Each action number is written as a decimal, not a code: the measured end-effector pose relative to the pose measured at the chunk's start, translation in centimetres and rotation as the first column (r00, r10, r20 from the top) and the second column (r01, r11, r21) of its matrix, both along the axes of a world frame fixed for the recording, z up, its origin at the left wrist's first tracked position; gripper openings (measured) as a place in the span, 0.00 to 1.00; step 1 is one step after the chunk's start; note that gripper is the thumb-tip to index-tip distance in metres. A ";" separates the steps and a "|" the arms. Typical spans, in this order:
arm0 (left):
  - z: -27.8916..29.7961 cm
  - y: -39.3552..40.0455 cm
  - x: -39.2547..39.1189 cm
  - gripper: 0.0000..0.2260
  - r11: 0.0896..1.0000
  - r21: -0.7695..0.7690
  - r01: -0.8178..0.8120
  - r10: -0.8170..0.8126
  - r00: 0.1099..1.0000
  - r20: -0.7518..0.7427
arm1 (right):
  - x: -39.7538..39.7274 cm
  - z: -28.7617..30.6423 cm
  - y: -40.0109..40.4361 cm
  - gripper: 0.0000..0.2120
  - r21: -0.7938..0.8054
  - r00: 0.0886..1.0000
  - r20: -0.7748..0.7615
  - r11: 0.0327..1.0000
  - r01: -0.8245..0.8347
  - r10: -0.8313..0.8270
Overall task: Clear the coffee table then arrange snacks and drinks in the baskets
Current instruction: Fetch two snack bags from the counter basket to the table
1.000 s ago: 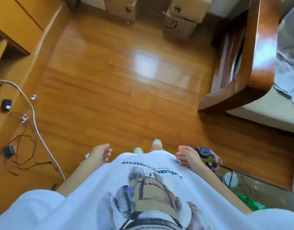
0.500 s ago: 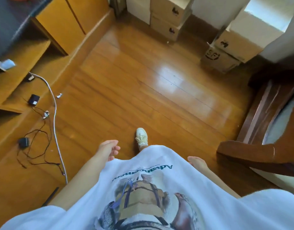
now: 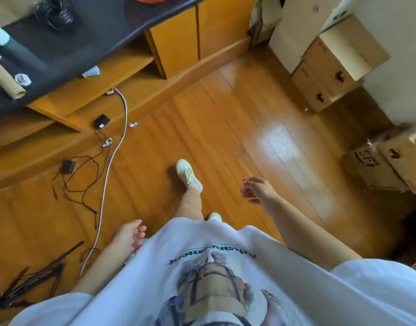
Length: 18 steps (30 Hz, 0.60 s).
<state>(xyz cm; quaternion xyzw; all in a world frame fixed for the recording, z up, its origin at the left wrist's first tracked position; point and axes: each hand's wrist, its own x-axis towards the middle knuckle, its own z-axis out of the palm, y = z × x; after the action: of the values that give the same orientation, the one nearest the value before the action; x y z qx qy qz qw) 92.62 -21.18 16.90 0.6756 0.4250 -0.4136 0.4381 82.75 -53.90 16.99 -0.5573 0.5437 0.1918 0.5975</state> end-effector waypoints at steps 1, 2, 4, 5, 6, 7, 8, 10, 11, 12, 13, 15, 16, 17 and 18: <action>-0.4 0.0 0.8 0.10 1.000 0.006 -0.023 0.023 0.999 -0.027 | 1.7 0.0 -0.6 0.05 0.004 1.000 0.014 1.000 -0.002 0.002; -0.8 -0.1 1.7 0.10 0.999 0.003 -0.046 0.046 0.998 -0.044 | 3.0 0.0 -1.1 0.05 0.007 1.000 0.023 1.000 0.001 -0.001; -1.5 -0.9 4.2 0.09 0.995 -0.010 -0.096 0.096 0.993 -0.071 | 5.8 -0.3 -2.3 0.05 0.016 1.000 0.023 1.000 0.009 -0.010; -1.8 -1.5 5.7 0.10 0.993 -0.014 -0.115 0.113 0.990 -0.082 | 7.1 -0.4 -2.8 0.04 0.017 1.000 0.016 1.000 0.017 -0.018; -2.1 -2.0 7.4 0.11 0.992 -0.021 -0.124 0.122 0.989 -0.084 | 8.4 -0.5 -3.5 0.04 0.019 0.999 0.006 0.999 0.032 -0.032; -2.1 -2.7 9.0 0.12 0.993 -0.029 -0.114 0.112 0.990 -0.084 | 9.2 -0.4 -4.0 0.03 0.019 0.999 -0.017 0.999 0.051 -0.051; -2.0 -3.4 11.0 0.12 0.995 -0.039 -0.088 0.085 0.993 -0.088 | 10.3 -0.3 -4.6 0.03 0.014 0.996 -0.036 0.997 0.081 -0.080; -1.9 -5.0 14.9 0.11 0.999 -0.045 -0.029 0.025 0.996 -0.081 | 12.0 -0.1 -5.6 0.03 0.008 0.987 -0.077 0.990 0.143 -0.142; -1.8 -6.1 17.0 0.10 0.999 -0.041 0.002 -0.004 0.999 -0.054 | 12.7 0.0 -6.2 0.04 0.009 0.980 -0.092 0.984 0.175 -0.174; -1.6 -7.3 18.9 0.08 0.999 -0.041 0.033 -0.033 0.999 -0.018 | 13.2 -0.1 -6.7 0.04 0.012 0.976 -0.100 0.980 0.198 -0.196; -1.3 -8.7 21.1 0.05 0.997 -0.045 0.058 -0.057 0.998 0.020 | 14.0 -0.1 -7.2 0.03 0.009 0.970 -0.113 0.976 0.216 -0.213; -0.5 -11.9 25.1 0.03 0.993 -0.064 0.096 -0.091 0.993 0.076 | 15.3 -0.1 -8.1 0.02 0.003 0.960 -0.124 0.967 0.254 -0.252; 0.0 -13.4 26.9 0.03 0.990 -0.082 0.117 -0.109 0.989 0.098 | 15.9 -0.1 -8.4 0.04 0.001 0.955 -0.123 0.962 0.273 -0.271; 0.4 -14.8 28.2 0.03 0.984 -0.103 0.148 -0.135 0.983 0.124 | 16.4 -0.1 -8.7 0.06 -0.020 0.949 -0.139 0.959 0.283 -0.283; 0.8 -16.2 29.7 0.03 0.975 -0.125 0.184 -0.165 0.975 0.149 | 17.1 -0.3 -9.1 0.08 -0.046 0.944 -0.153 0.957 0.287 -0.291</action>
<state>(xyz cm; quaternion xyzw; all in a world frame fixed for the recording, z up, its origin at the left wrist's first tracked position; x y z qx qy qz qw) 122.30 -37.35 17.73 0.7052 0.3032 -0.4315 0.4740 99.81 -63.03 16.67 -0.4615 0.6674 0.1392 0.5676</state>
